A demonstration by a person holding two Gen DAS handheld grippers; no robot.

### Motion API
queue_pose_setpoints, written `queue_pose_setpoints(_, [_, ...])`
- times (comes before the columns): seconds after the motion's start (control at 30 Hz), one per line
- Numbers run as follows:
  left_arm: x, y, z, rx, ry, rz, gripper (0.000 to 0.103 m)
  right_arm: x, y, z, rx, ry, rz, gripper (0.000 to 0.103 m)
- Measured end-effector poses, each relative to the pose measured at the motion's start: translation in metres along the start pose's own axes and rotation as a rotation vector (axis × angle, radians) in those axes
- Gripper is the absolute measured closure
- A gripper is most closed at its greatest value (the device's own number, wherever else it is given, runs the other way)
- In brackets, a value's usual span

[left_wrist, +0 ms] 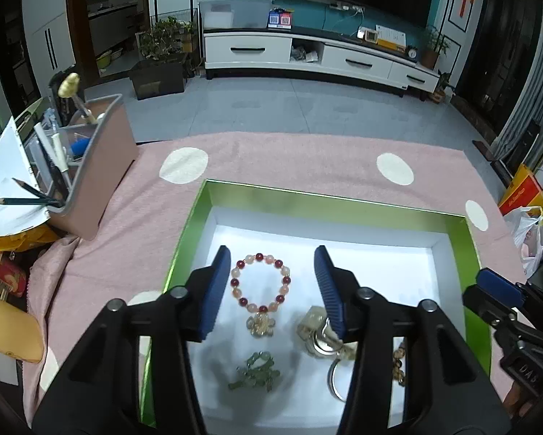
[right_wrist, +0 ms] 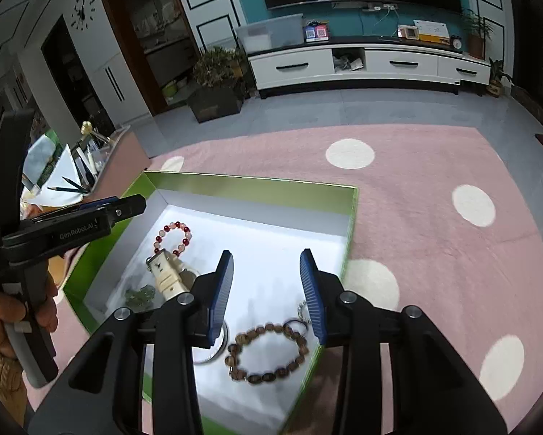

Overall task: Organize jewelry
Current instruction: 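Lower both items into the box and open both tools, then withdraw both tools and move the right tool to the black watch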

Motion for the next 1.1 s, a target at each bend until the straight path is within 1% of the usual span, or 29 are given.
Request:
queue_pose_setpoints(0.1, [0.006, 0.016, -0.003, -0.02, 0.015, 0.0, 0.043, -0.002, 0.019, -0.007, -0.02, 0.0, 0.003, 0.065])
queue_pose_setpoints(0.23, [0.015, 0.037, -0.011, -0.046, 0.025, 0.002, 0.037, 0.001, 0.044, -0.019, -0.038, 0.017, 0.01, 0.065])
queue_pose_setpoints(0.37, [0.026, 0.065, -0.027, -0.082, 0.005, 0.035, 0.036, 0.008, 0.07, -0.04, -0.045, 0.04, 0.021, 0.064])
queue_pose_setpoints(0.43, [0.03, 0.079, -0.037, -0.092, 0.0, 0.033, 0.034, 0.01, 0.078, -0.048, -0.044, 0.049, 0.024, 0.064])
queue_pose_setpoints(0.57, [0.041, 0.098, -0.066, -0.076, 0.004, 0.031, 0.032, 0.015, 0.098, -0.068, -0.045, 0.06, 0.03, 0.064])
queue_pose_setpoints(0.73, [0.049, 0.11, -0.107, -0.025, 0.033, 0.013, 0.028, 0.023, 0.117, -0.093, -0.036, 0.057, 0.049, 0.064])
queue_pose_setpoints(0.93, [0.054, 0.118, -0.155, 0.021, 0.049, 0.016, 0.026, 0.041, 0.125, -0.133, 0.018, 0.07, 0.085, 0.063])
queue_pose_setpoints(1.1, [0.061, 0.123, -0.189, 0.037, 0.083, 0.026, 0.024, 0.057, 0.117, -0.171, 0.091, 0.069, 0.116, 0.063])
Point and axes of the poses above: each gripper's, at about its wrist camera, not at the fingertips, and y roughly against the way its jaws point, x to its left, z to its top, the point moved 10 cm from there along -y, roughly the way its jaws point, and after that the axes turned 4 degrees about y, right-handed, at the moved point
